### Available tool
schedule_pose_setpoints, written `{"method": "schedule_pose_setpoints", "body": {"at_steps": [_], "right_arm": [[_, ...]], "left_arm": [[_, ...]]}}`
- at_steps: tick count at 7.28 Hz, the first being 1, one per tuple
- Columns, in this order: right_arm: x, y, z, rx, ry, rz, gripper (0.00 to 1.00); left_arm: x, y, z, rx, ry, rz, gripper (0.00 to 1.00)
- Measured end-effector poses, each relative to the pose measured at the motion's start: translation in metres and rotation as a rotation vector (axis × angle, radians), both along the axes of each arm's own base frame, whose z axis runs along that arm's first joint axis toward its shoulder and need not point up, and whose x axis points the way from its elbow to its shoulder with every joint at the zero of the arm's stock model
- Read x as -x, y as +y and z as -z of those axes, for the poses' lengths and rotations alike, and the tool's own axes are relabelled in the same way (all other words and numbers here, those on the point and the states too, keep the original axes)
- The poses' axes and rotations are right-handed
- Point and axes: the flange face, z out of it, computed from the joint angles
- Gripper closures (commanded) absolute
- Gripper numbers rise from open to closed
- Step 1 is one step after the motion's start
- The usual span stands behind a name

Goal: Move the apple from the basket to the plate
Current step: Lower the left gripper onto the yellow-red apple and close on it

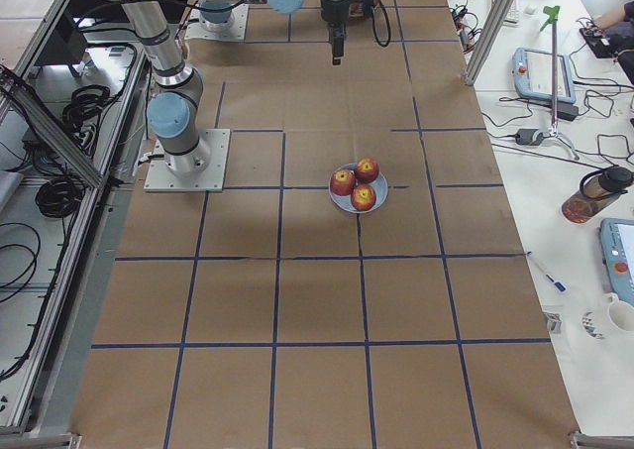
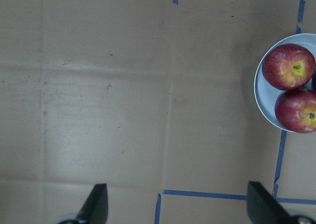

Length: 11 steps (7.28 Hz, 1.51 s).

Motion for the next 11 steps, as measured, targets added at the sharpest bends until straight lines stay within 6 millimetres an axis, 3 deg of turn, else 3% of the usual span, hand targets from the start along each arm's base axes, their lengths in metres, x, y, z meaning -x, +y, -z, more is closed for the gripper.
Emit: {"method": "schedule_pose_setpoints", "body": {"at_steps": [5,7,8,9,11], "right_arm": [[0.0,0.0,0.0,0.0,0.001,0.0,0.0],[0.0,0.0,0.0,0.0,0.001,0.0,0.0],[0.0,0.0,0.0,0.0,0.001,0.0,0.0],[0.0,0.0,0.0,0.0,0.001,0.0,0.0],[0.0,0.0,0.0,0.0,0.0,0.0,0.0]], "left_arm": [[-0.032,-0.005,0.06,-0.074,-0.02,0.017,0.02],[-0.034,-0.006,0.072,-0.091,-0.008,0.015,0.2],[-0.034,-0.007,0.077,-0.094,-0.005,0.014,0.39],[-0.035,-0.009,0.079,-0.093,-0.004,0.011,0.52],[-0.035,-0.013,0.068,-0.07,-0.014,0.002,0.54]]}}
